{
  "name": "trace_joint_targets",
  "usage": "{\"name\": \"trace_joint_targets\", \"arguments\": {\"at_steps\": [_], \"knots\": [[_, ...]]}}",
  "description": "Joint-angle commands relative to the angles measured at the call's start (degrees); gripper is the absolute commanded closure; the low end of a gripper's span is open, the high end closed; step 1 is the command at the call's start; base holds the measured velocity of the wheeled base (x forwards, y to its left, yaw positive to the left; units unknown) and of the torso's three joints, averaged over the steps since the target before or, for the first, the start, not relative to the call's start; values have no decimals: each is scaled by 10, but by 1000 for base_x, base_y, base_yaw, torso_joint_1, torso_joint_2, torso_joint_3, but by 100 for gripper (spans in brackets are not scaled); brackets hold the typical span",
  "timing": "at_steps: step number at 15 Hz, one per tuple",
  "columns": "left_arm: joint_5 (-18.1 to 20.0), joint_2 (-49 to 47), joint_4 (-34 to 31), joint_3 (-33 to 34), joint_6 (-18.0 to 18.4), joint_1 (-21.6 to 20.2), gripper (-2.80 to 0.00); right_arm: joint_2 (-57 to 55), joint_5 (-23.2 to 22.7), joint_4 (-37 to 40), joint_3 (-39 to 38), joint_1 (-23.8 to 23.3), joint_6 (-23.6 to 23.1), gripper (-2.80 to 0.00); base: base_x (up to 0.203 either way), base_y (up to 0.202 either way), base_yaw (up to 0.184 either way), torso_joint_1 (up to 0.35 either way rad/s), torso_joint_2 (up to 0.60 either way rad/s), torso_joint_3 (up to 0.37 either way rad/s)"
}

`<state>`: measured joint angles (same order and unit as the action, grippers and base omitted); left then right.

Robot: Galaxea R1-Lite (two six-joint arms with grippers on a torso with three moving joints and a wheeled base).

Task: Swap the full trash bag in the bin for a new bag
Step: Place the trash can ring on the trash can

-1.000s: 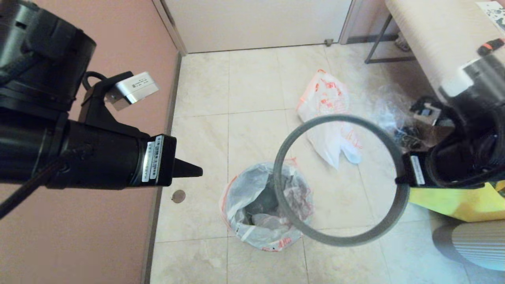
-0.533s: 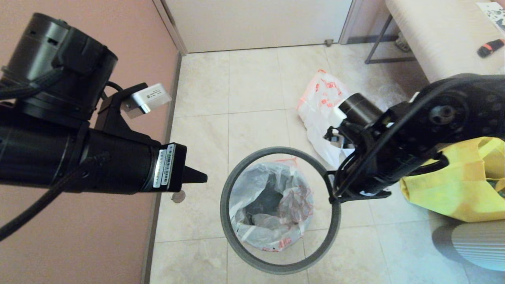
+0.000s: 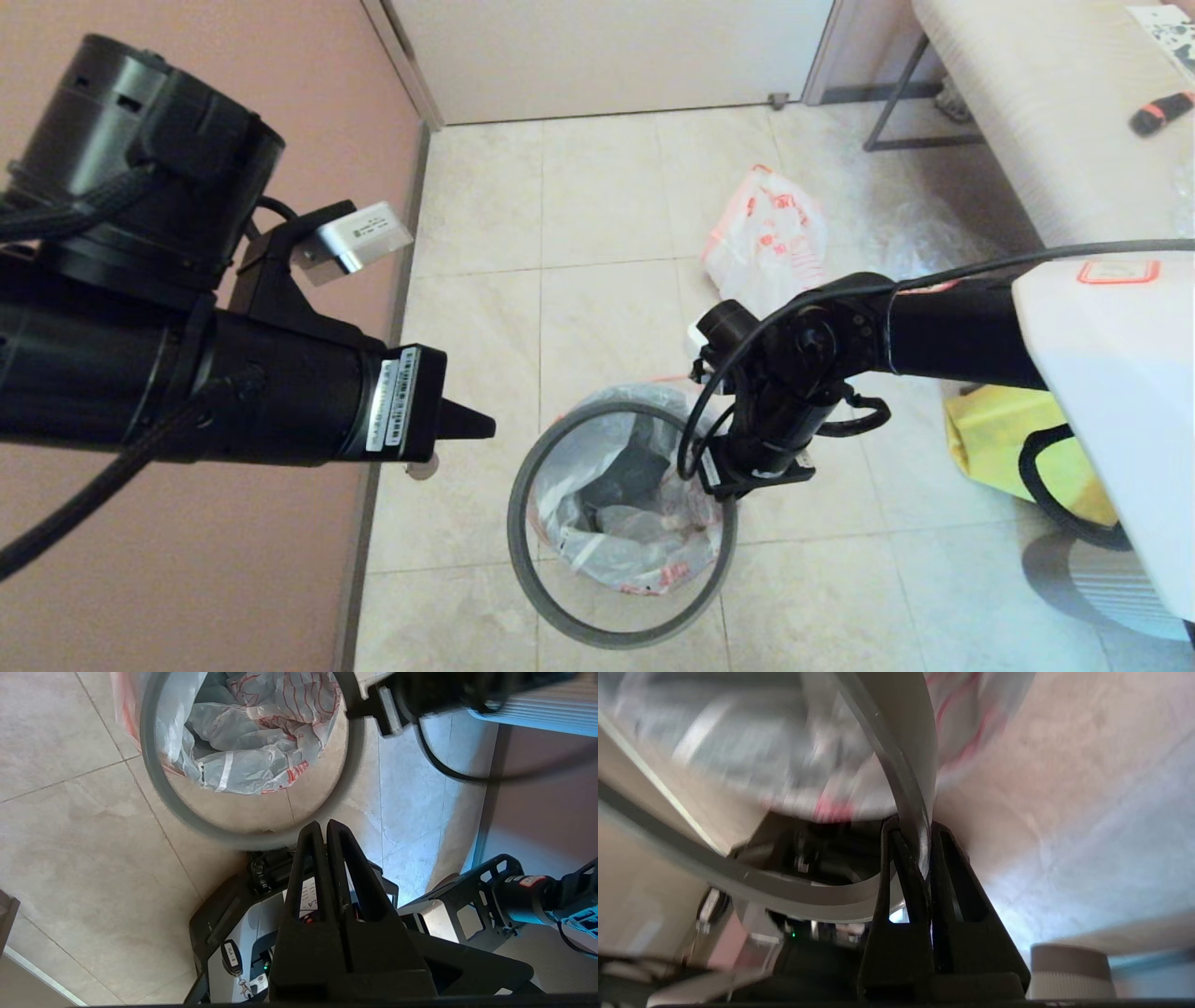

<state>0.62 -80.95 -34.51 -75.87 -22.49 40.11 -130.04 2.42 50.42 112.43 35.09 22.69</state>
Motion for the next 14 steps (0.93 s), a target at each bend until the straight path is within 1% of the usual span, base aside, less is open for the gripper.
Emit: {"name": "trace_joint_targets", "arguments": {"at_steps": [1, 2, 7, 12, 14], "knots": [[0, 0, -2, -1, -2, 0, 0, -28, -6, -6, 2, -16, -11, 0, 0, 0, 0, 0, 0, 0], [0, -1, -2, -1, -2, -1, 0, -31, -10, -8, 4, -23, -21, 0, 0, 0, 0, 0, 0, 0], [0, -2, -2, -1, -1, -1, 0, -25, -25, -11, 7, -46, -39, 0, 0, 0, 0, 0, 0, 0], [0, -4, -1, -1, -1, 0, 0, -29, -28, -73, 7, -50, -40, 0, 0, 0, 0, 0, 0, 0], [1, -10, -2, 0, -1, 1, 0, -34, -27, -76, 6, -56, -54, 0, 0, 0, 0, 0, 0, 0]]}}
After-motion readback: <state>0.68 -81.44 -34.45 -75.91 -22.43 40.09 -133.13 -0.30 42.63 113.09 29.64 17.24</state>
